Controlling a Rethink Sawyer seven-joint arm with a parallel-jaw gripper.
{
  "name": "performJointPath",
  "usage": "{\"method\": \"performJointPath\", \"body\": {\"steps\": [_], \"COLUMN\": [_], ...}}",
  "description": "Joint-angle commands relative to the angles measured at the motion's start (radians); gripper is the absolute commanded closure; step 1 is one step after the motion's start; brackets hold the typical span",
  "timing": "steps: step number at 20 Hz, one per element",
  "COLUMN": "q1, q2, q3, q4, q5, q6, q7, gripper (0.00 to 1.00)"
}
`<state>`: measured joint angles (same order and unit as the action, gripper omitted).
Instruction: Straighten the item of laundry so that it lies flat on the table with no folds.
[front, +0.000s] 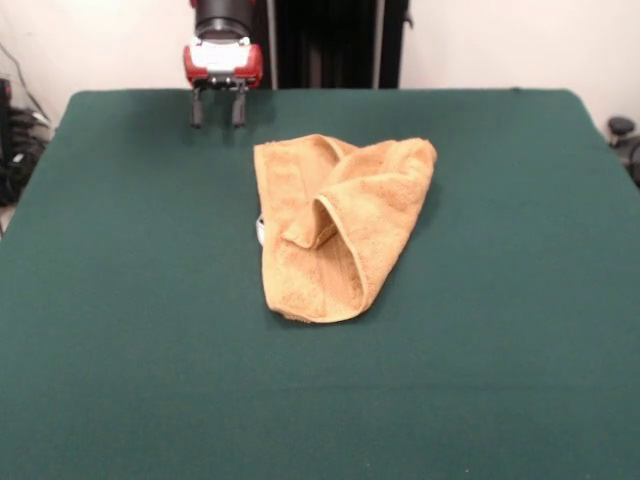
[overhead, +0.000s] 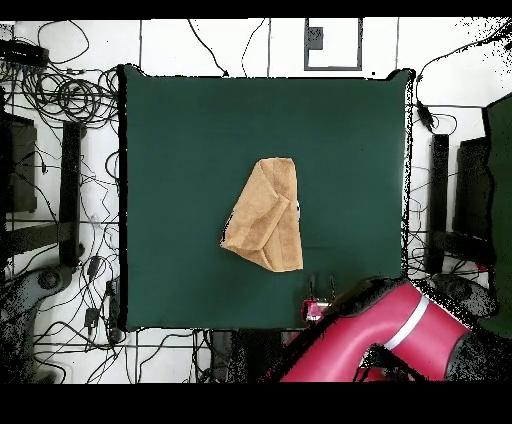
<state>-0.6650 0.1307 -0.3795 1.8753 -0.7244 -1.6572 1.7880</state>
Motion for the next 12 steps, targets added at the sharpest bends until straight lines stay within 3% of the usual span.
{"method": "performJointPath", "body": {"steps": [1, 7, 12], "q1": [0.037, 0.092, 0.069], "q2": [-0.008, -0.090, -0.067], "q3": [0.066, 0.008, 0.007], "q4": [0.101, 0.237, 0.230], "q5": [0.003, -0.046, -0.109], "q6": [-0.008, 0.086, 0.058], "q7": [0.073, 0.094, 0.109], "gripper": [0.00, 0.00, 0.00]}}
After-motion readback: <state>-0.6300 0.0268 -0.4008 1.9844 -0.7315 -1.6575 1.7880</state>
